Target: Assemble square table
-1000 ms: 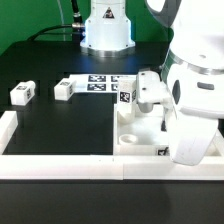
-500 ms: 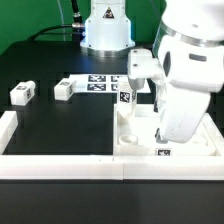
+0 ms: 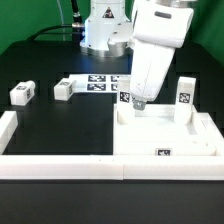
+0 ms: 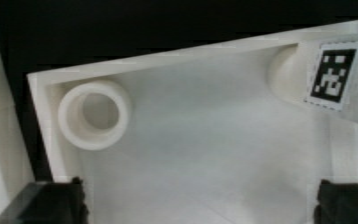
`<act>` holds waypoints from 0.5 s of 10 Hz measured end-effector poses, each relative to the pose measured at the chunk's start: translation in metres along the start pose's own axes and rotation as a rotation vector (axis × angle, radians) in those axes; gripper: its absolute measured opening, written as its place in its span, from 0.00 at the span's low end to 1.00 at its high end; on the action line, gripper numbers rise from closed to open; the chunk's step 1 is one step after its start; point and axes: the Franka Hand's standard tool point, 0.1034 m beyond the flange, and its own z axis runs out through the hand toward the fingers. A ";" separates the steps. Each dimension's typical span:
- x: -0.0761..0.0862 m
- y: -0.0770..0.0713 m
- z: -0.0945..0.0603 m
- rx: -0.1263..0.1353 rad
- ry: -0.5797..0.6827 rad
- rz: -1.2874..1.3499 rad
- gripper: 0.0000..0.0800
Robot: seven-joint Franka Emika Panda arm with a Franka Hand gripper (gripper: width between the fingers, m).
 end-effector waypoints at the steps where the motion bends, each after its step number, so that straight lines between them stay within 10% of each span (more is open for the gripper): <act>1: 0.000 0.000 0.001 0.000 0.000 -0.002 0.81; 5: 0.001 0.000 0.002 0.004 0.001 0.296 0.81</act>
Offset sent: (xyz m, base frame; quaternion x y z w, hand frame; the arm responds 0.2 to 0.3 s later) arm 0.0000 0.0000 0.0000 0.0000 0.0000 0.1938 0.9810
